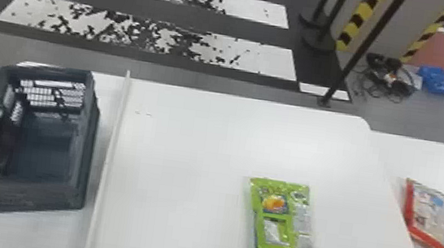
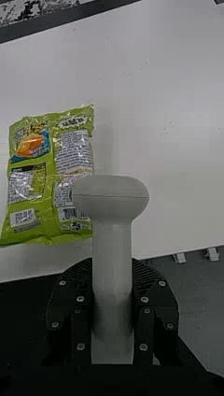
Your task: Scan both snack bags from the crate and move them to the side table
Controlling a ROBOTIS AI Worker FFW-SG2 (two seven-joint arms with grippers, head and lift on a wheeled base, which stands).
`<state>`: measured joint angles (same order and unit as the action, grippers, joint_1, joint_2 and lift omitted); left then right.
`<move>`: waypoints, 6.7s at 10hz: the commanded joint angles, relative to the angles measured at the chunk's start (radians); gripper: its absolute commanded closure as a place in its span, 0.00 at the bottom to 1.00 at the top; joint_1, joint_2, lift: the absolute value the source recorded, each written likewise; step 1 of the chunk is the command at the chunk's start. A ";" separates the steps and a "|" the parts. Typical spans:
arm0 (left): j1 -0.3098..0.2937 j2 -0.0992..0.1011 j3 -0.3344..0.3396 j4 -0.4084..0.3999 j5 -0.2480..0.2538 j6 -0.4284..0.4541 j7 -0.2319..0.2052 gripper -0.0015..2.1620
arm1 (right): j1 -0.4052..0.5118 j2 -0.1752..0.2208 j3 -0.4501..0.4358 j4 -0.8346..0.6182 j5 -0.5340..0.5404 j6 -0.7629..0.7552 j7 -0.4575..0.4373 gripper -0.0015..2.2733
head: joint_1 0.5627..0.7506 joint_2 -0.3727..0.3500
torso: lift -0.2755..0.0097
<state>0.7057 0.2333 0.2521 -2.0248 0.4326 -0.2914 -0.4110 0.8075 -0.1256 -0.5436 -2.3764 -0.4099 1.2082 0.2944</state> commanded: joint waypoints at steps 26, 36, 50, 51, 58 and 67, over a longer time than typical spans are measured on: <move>0.046 -0.008 0.010 -0.021 0.006 -0.084 -0.006 0.03 | -0.148 -0.055 0.109 0.194 0.148 -0.288 -0.011 0.99 | 0.70 0.38 | 0.86; 0.097 -0.045 0.035 -0.086 -0.012 -0.077 -0.014 0.03 | -0.553 -0.206 0.188 0.841 0.244 -0.546 0.054 0.99 | 0.70 0.14 | 0.86; 0.094 -0.046 0.033 -0.087 -0.012 -0.077 -0.019 0.03 | -0.367 -0.183 0.105 0.571 0.140 -0.522 0.112 0.02 | 0.70 0.17 | 0.86; 0.092 -0.046 0.032 -0.087 -0.012 -0.077 -0.019 0.03 | -0.332 -0.180 0.086 0.497 0.105 -0.445 0.124 0.02 | 0.70 0.17 | 0.86; 0.098 -0.040 0.035 -0.091 -0.012 -0.077 -0.020 0.03 | -0.383 -0.192 0.103 0.476 0.043 -0.126 0.302 0.02 | 0.70 0.34 | 0.86; 0.103 -0.045 0.049 -0.095 -0.018 -0.074 -0.020 0.03 | -0.605 -0.230 0.298 0.841 0.172 -0.298 0.485 0.02 | 0.70 0.44 | 0.86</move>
<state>0.8081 0.1886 0.2969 -2.1202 0.4142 -0.3674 -0.4310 0.2154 -0.3548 -0.2621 -1.5533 -0.2520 0.9180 0.7767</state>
